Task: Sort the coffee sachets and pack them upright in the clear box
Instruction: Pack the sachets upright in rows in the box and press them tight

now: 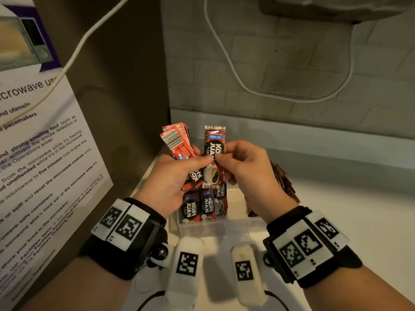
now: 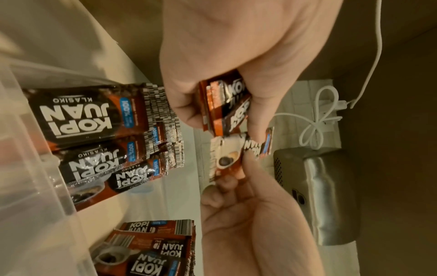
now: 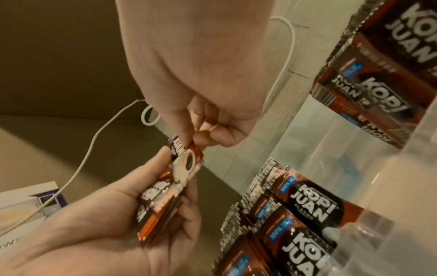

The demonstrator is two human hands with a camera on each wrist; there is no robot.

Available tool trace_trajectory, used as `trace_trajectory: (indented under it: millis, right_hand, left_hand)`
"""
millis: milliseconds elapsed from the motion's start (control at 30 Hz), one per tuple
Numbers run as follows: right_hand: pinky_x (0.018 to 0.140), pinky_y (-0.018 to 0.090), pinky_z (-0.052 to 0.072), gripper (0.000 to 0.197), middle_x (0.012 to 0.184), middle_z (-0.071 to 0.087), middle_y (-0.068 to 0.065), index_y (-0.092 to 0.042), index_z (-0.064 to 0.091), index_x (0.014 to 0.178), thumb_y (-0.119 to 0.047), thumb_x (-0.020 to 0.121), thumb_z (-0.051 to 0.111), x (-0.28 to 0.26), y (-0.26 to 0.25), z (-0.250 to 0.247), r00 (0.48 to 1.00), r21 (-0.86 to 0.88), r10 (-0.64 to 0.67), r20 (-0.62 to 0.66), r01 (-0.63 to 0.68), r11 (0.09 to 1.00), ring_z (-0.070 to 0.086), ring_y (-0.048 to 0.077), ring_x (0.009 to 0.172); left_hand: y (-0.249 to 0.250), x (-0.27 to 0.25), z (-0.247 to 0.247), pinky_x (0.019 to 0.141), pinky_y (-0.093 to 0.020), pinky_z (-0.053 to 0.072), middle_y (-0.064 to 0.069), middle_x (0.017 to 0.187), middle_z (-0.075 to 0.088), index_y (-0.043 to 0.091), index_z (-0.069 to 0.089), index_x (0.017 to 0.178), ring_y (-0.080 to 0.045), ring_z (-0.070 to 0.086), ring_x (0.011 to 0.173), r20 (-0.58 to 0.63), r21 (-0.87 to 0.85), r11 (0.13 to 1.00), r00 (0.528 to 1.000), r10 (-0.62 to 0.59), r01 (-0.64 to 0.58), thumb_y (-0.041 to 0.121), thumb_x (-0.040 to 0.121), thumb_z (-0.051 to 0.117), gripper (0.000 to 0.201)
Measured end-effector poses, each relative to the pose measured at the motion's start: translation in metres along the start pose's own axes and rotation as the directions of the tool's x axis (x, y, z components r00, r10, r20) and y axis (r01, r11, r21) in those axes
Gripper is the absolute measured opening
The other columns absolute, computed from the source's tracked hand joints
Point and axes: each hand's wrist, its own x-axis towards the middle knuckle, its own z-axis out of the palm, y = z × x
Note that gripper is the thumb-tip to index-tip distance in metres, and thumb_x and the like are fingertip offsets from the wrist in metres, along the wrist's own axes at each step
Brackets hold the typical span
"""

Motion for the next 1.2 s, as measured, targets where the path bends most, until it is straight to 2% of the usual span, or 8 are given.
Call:
trace_trajectory:
  millis: [100, 200, 367, 533, 633, 733, 967, 1200]
  right_hand:
    - [0.043, 0.019, 0.045, 0.016, 0.067, 0.062, 0.007, -0.011, 0.061, 0.076, 0.001, 0.087, 0.063, 0.008, 0.008, -0.009, 0.986, -0.107, -0.008, -0.168, -0.01, 0.994, 0.056, 0.005, 0.046]
    - [0.063, 0.04, 0.058, 0.012, 0.075, 0.069, 0.008, -0.012, 0.063, 0.076, -0.006, 0.085, 0.065, 0.018, 0.021, -0.025, 0.953, -0.405, -0.023, -0.301, -0.106, 0.908, 0.067, 0.023, 0.066]
    - [0.073, 0.042, 0.059, 0.005, 0.088, 0.07, 0.011, -0.008, 0.065, 0.088, -0.004, 0.089, 0.061, 0.02, 0.054, -0.023, 0.935, -0.577, 0.288, -0.207, -0.354, 0.736, 0.069, 0.025, 0.08]
    - [0.074, 0.044, 0.059, 0.007, 0.088, 0.067, 0.014, -0.005, 0.058, 0.091, 0.0, 0.086, 0.06, 0.024, 0.075, -0.011, 0.895, -0.607, 0.404, -0.191, -0.431, 0.667, 0.069, 0.03, 0.082]
    - [0.074, 0.038, 0.058, 0.019, 0.09, 0.062, 0.01, -0.008, 0.054, 0.098, 0.001, 0.084, 0.062, 0.026, 0.074, -0.006, 0.896, -0.671, 0.408, -0.178, -0.413, 0.615, 0.066, 0.027, 0.083]
    - [0.066, 0.026, 0.048, 0.015, 0.085, 0.056, 0.003, -0.011, 0.051, 0.088, -0.004, 0.083, 0.063, 0.025, 0.07, -0.004, 0.918, -0.796, 0.373, -0.137, -0.326, 0.51, 0.056, 0.018, 0.076]
    - [0.069, 0.027, 0.045, 0.021, 0.104, 0.064, 0.009, -0.009, 0.057, 0.102, -0.01, 0.083, 0.066, 0.023, 0.073, -0.001, 0.933, -0.874, 0.356, -0.048, -0.212, 0.436, 0.055, 0.02, 0.082]
    - [0.074, 0.029, 0.045, 0.025, 0.108, 0.064, 0.009, -0.011, 0.058, 0.109, -0.018, 0.085, 0.063, 0.02, 0.082, 0.003, 0.939, -0.896, 0.341, -0.034, -0.181, 0.407, 0.061, 0.026, 0.098]
  left_hand:
    - [0.003, 0.002, -0.006, 0.05, -0.022, 0.051, 0.002, 0.061, 0.067, 0.017, 0.06, 0.076, -0.012, 0.067, 0.055, -0.051, -0.027, 1.0, 0.999, 0.0, -0.001, 0.005, 0.079, 0.072, 0.017]
    - [0.01, 0.006, -0.021, 0.049, -0.021, 0.051, 0.001, 0.069, 0.066, 0.017, 0.06, 0.078, -0.012, 0.068, 0.057, -0.139, -0.098, 0.995, 0.99, 0.006, -0.02, 0.007, 0.079, 0.072, 0.016]
    - [0.017, 0.006, -0.033, 0.062, -0.026, 0.053, 0.003, 0.075, 0.069, 0.02, 0.061, 0.084, -0.01, 0.07, 0.063, -0.192, -0.121, 0.992, 0.981, 0.003, -0.027, 0.011, 0.079, 0.073, 0.017]
    - [0.016, 0.002, -0.034, 0.07, -0.029, 0.053, 0.004, 0.073, 0.07, 0.021, 0.062, 0.083, -0.01, 0.071, 0.065, -0.204, -0.11, 0.994, 0.979, 0.004, -0.027, 0.012, 0.079, 0.073, 0.015]
    - [0.015, 0.001, -0.035, 0.069, -0.029, 0.053, 0.004, 0.074, 0.069, 0.021, 0.061, 0.083, -0.01, 0.07, 0.064, -0.208, -0.114, 0.993, 0.978, -0.001, -0.023, 0.012, 0.08, 0.073, 0.015]
    - [0.015, 0.001, -0.033, 0.068, -0.029, 0.052, 0.004, 0.073, 0.069, 0.021, 0.061, 0.083, -0.009, 0.07, 0.063, -0.201, -0.113, 0.993, 0.98, -0.013, -0.01, 0.012, 0.08, 0.073, 0.015]
    - [0.013, 0.003, -0.033, 0.068, -0.03, 0.051, 0.005, 0.07, 0.069, 0.022, 0.061, 0.081, -0.008, 0.07, 0.062, -0.201, -0.097, 0.995, 0.979, -0.017, -0.002, 0.012, 0.08, 0.073, 0.015]
    - [0.01, 0.004, -0.031, 0.068, -0.03, 0.05, 0.005, 0.069, 0.069, 0.022, 0.062, 0.079, -0.008, 0.069, 0.061, -0.197, -0.087, 0.996, 0.98, -0.029, 0.012, 0.013, 0.08, 0.072, 0.015]
